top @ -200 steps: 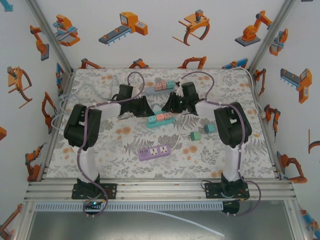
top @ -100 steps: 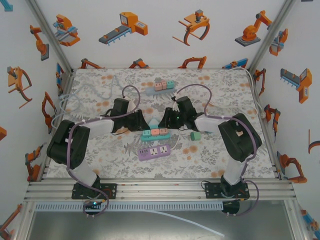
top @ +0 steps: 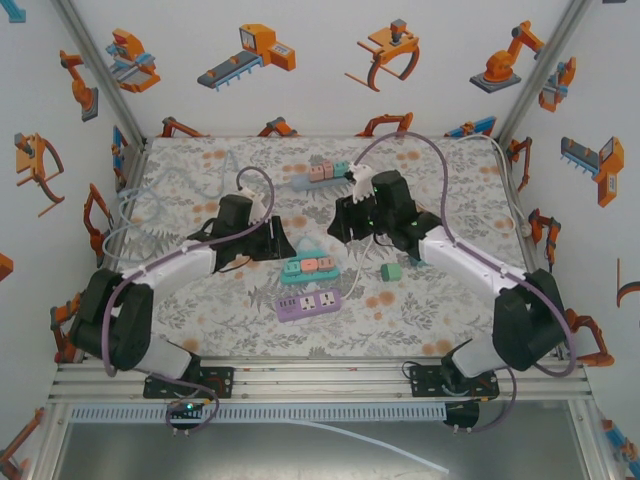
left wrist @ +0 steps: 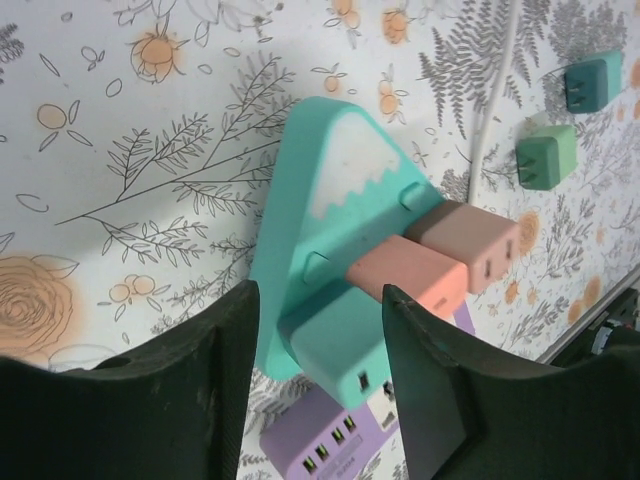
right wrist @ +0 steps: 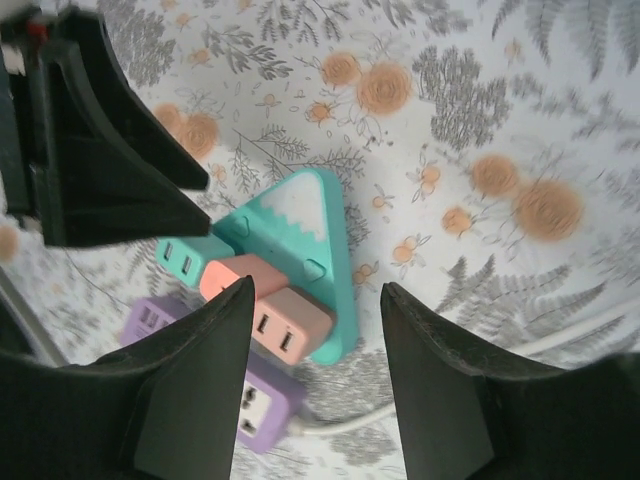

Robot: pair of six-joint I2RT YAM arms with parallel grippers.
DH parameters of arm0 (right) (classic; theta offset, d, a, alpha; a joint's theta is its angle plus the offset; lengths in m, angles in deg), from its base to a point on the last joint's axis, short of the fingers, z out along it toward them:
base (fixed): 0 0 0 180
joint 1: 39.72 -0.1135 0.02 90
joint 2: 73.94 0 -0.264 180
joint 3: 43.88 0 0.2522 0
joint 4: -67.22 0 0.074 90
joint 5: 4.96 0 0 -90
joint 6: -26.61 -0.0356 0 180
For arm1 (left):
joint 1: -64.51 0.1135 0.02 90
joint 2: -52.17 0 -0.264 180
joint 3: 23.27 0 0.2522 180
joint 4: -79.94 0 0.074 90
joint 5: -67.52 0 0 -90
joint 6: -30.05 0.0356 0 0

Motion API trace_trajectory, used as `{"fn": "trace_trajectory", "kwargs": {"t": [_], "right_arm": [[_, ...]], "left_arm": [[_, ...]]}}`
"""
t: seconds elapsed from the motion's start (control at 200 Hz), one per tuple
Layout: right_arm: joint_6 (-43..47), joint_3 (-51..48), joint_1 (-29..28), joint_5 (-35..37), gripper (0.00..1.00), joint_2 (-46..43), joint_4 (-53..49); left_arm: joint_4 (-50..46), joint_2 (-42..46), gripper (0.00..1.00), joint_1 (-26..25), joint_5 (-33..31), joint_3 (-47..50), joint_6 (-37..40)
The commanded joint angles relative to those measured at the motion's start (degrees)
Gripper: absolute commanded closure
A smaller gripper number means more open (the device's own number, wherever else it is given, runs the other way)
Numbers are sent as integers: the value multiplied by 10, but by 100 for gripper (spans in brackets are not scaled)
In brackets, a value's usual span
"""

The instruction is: Pull the plug off the socket

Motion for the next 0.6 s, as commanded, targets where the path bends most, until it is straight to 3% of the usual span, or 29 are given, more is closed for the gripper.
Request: {"fn": "trace_trajectory", "kwargs": {"t": [0.0, 0.1, 0.235, 0.355, 0.591], "right_arm": [[228, -5, -22, -60, 50, -18, -34], [388, -43, -45, -95, 49, -36, -30], [538, -73, -57, -149, 49, -37, -26], [590, -71, -60, -167, 49, -8, -19], [615, -38, -64, -156, 52, 75, -24]], "left_arm": [[-44, 51, 46, -15, -33, -19, 52], [-43, 88, 43, -30, -36, -12, 85], [-24, 121, 36, -45, -23, 5, 99], [-21, 131, 30, -52, -27, 10, 100], [-39, 131, 28, -55, -43, 8, 105]]}}
